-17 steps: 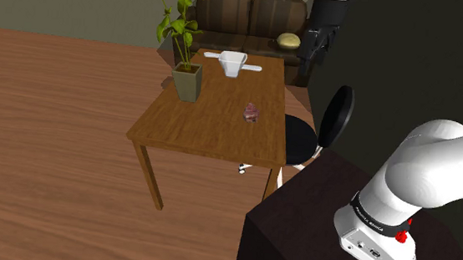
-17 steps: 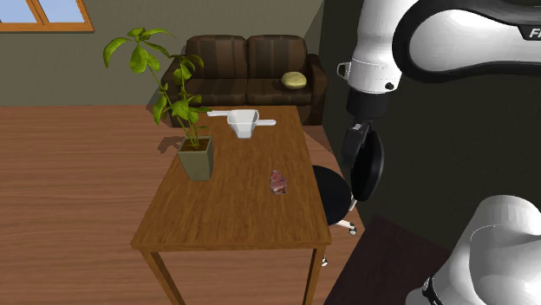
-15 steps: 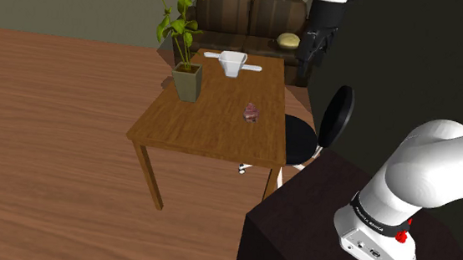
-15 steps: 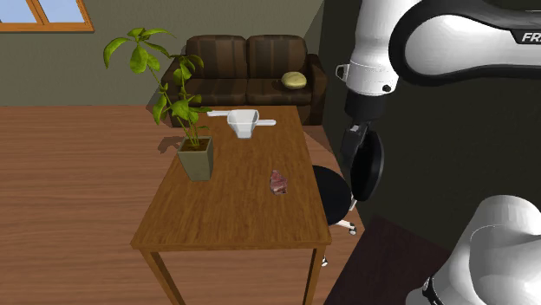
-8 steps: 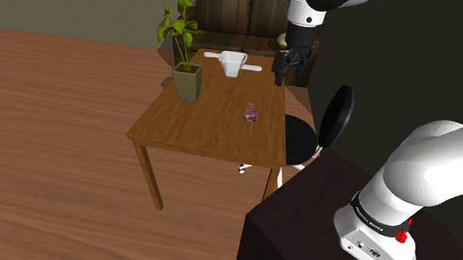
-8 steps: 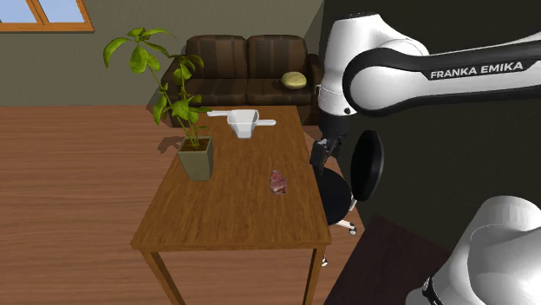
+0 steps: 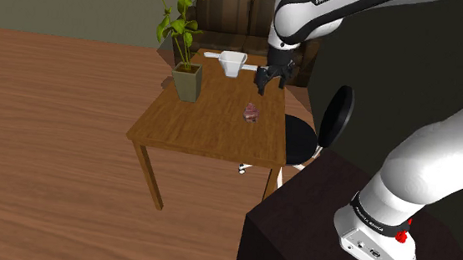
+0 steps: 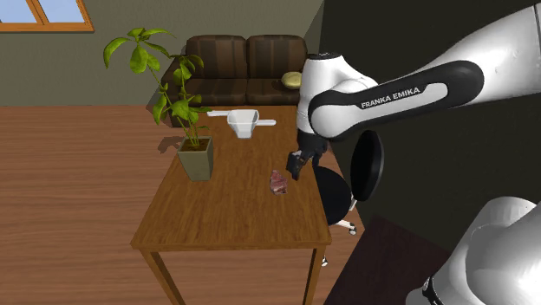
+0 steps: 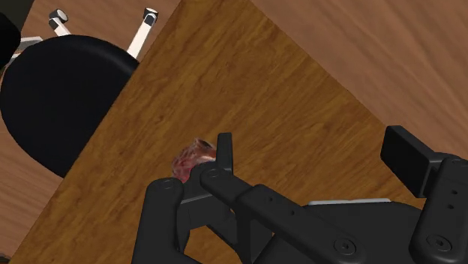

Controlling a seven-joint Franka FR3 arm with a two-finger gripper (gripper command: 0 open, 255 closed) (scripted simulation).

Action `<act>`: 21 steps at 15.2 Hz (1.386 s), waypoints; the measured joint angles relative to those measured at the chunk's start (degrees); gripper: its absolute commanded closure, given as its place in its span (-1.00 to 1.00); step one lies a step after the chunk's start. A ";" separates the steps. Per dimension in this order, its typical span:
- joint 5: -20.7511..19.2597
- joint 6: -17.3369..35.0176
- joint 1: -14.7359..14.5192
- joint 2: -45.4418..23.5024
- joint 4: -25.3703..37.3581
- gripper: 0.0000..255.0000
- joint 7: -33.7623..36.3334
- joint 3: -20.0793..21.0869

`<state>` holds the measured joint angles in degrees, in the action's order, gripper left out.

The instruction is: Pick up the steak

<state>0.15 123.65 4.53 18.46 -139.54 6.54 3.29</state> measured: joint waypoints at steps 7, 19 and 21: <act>-2.31 11.01 2.18 -14.39 5.00 -1.00 6.63 -0.05; -5.56 22.07 4.11 -38.64 20.89 -1.00 16.23 -3.70; -5.58 23.18 4.31 -42.99 24.57 -1.00 17.53 -4.43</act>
<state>-5.42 146.83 8.83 -24.52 -114.97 24.08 -1.15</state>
